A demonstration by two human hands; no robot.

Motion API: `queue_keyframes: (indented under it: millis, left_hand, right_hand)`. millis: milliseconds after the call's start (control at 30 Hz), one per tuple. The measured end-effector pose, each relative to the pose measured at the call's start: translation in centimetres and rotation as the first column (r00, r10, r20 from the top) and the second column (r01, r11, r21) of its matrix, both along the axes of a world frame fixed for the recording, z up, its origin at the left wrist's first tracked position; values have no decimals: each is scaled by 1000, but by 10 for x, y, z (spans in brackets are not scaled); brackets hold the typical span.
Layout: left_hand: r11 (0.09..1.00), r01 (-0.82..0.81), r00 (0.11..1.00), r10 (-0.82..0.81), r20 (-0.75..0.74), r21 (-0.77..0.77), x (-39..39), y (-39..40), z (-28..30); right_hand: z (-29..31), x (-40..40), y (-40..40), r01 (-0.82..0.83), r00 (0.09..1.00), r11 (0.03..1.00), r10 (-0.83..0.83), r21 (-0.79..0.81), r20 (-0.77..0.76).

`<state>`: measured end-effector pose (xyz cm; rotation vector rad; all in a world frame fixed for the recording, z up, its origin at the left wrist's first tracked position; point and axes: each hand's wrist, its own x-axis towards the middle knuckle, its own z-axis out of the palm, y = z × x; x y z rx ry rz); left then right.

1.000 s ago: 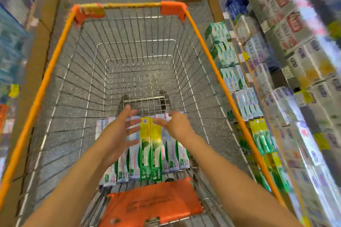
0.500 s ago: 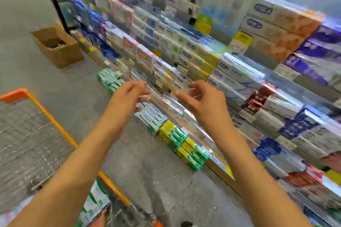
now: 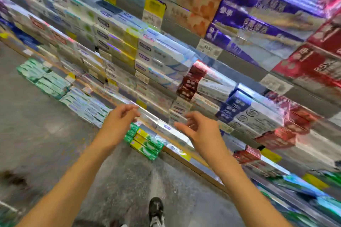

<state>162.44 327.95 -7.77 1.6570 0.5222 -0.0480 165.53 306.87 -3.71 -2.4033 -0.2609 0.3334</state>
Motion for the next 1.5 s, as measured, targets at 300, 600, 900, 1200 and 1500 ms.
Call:
queue_keyframes:
  millis: [300, 600, 900, 1200, 1500]
  left_hand:
    - [882, 204, 968, -118, -220, 425, 65, 20, -209]
    - [52, 706, 639, -477, -604, 706, 127, 19, -494]
    - [-337, 607, 573, -442, -690, 720, 190, 16, -658]
    - [-315, 497, 597, -551, -583, 808, 198, 14, -685]
    - [-211, 363, 358, -868, -345, 908, 108, 57, -665]
  right_hand:
    - [-205, 61, -1, -55, 982, 983, 22, -176, -186]
    - [-518, 108, 10, -169, 974, 936, 111, -308, -195]
    - [-698, 151, 42, -273, 954, 819, 297, -504, -35]
    - [-726, 154, 52, -259, 924, 828, 363, -497, 123]
    - [-700, 41, 45, -335, 937, 909, 349, -248, 14]
